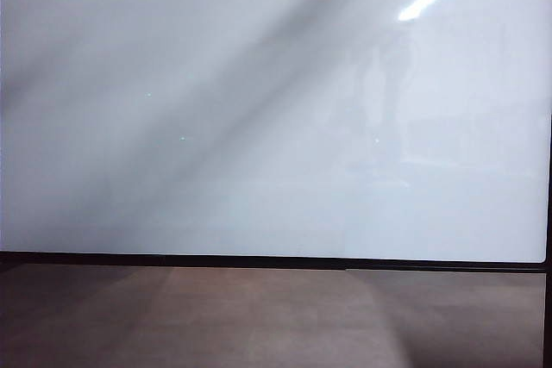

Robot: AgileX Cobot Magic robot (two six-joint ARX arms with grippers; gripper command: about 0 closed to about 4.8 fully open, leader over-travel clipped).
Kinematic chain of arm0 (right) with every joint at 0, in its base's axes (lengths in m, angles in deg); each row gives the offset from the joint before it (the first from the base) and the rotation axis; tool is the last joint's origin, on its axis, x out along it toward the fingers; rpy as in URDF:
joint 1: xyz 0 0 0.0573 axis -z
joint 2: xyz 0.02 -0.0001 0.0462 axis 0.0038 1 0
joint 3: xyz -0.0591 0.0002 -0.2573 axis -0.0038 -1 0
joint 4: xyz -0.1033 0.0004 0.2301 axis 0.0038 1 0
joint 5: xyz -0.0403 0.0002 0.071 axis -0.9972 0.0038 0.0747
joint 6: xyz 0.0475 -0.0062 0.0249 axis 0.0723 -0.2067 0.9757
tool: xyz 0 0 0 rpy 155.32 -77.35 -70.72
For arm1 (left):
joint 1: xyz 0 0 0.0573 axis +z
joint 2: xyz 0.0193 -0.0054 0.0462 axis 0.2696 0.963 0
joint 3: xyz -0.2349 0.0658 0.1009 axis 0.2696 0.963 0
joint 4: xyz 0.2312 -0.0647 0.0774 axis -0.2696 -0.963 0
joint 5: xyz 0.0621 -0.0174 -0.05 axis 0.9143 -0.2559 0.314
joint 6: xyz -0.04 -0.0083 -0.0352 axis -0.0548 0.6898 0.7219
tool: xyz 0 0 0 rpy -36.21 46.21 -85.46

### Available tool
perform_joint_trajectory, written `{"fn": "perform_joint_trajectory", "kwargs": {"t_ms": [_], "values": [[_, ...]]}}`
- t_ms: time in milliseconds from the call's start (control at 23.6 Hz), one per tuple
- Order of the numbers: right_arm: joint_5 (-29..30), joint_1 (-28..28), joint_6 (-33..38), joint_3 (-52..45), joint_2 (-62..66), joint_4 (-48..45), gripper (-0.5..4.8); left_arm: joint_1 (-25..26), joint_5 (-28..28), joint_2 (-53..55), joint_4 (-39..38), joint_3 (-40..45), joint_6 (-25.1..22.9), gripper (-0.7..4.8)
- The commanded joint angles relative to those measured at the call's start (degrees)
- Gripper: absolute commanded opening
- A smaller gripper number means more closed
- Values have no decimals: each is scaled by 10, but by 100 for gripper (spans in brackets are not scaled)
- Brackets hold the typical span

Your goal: Reach to the right to find the marker pen, pick it up, and write the number 17 on the whiteboard.

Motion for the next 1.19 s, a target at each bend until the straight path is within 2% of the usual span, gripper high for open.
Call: {"fn": "perform_joint_trajectory", "kwargs": {"t_ms": [42,212,509,679,764,933,976,1188], "values": [[-24,-1,0,-45,-71,-5,-6,1,1,11,-1,13,-1,-5],[-46,-1,-13,-70,-152,46,-6,1,-14,10,0,38,-1,-5],[-47,-1,-13,-71,-202,104,-6,1,-32,-3,47,103,-1,-5],[-47,-1,-14,-71,-222,150,-6,17,-82,-58,50,177,-1,-5],[-44,-1,-15,-71,-221,160,-6,48,-104,-89,43,206,-1,-5],[-31,-1,-14,-82,-221,153,-6,123,-104,-151,43,255,-1,-5],[-29,-1,-14,-87,-220,153,-6,162,-100,-181,43,276,-1,-5],[-5,-1,-12,-103,-219,148,-6,239,-115,-248,42,338,-1,-5]]}}
